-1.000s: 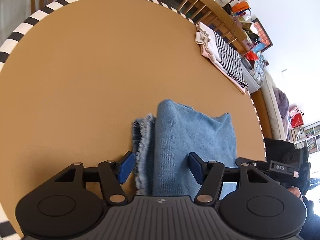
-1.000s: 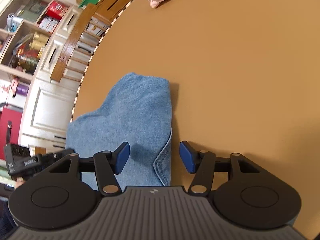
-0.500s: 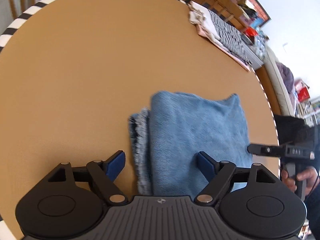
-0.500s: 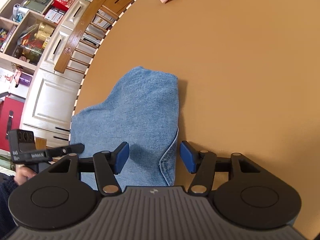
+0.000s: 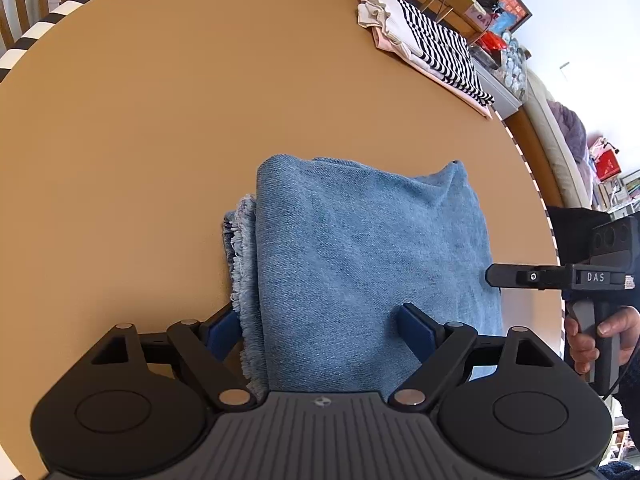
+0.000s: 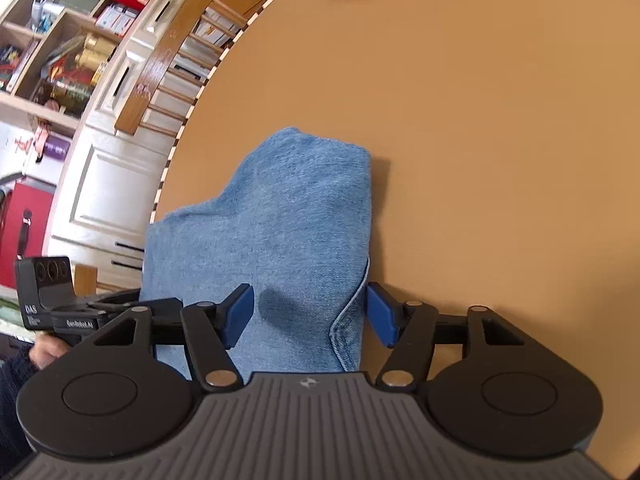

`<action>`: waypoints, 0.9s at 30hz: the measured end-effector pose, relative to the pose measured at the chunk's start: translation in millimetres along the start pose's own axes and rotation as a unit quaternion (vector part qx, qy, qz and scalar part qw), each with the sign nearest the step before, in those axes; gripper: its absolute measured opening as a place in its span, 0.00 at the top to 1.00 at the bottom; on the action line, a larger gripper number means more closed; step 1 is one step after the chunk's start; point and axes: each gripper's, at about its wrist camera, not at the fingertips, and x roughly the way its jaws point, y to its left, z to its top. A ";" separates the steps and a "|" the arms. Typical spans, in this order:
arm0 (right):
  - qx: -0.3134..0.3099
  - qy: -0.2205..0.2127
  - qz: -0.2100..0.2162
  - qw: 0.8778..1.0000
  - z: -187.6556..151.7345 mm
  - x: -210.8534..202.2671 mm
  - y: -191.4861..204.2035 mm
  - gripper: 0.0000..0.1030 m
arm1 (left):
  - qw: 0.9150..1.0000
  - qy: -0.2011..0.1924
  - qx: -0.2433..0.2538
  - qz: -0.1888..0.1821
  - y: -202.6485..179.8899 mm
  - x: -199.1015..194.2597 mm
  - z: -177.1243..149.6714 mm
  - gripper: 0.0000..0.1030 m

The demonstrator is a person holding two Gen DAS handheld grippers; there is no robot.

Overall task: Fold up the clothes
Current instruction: 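Grasp the folded jeans bundle with both tools and lift it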

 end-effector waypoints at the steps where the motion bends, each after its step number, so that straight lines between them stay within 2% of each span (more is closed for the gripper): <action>1: -0.007 0.000 -0.005 1.000 0.3 0.8 2.4 0.42 | 1.000 0.000 0.000 0.000 -0.3 0.4 0.2 0.18; 4: -0.029 0.000 -0.026 0.999 -1.5 0.6 7.2 0.54 | 1.000 -0.002 0.000 0.001 -1.6 1.2 0.1 0.18; 8: -0.025 0.000 -0.029 0.999 -2.4 -0.8 5.2 0.57 | 1.000 -0.005 -0.001 0.003 -3.3 2.3 -0.2 0.18; 17: -0.065 0.004 -0.063 0.996 -7.0 1.1 16.8 0.67 | 1.000 -0.006 -0.002 0.007 -6.9 4.7 0.5 0.19; 23: -0.066 0.008 -0.068 0.995 -7.3 0.4 18.4 0.67 | 1.000 -0.010 -0.003 0.003 -10.3 7.1 0.4 0.25; 25: -0.063 0.009 -0.067 0.996 -7.5 0.0 17.3 0.67 | 1.000 -0.012 -0.003 -0.001 -12.0 7.2 0.2 0.34; 27: -0.061 0.010 -0.066 0.996 -7.7 0.3 17.3 0.68 | 1.000 -0.010 -0.008 -0.004 -12.3 7.9 0.3 0.35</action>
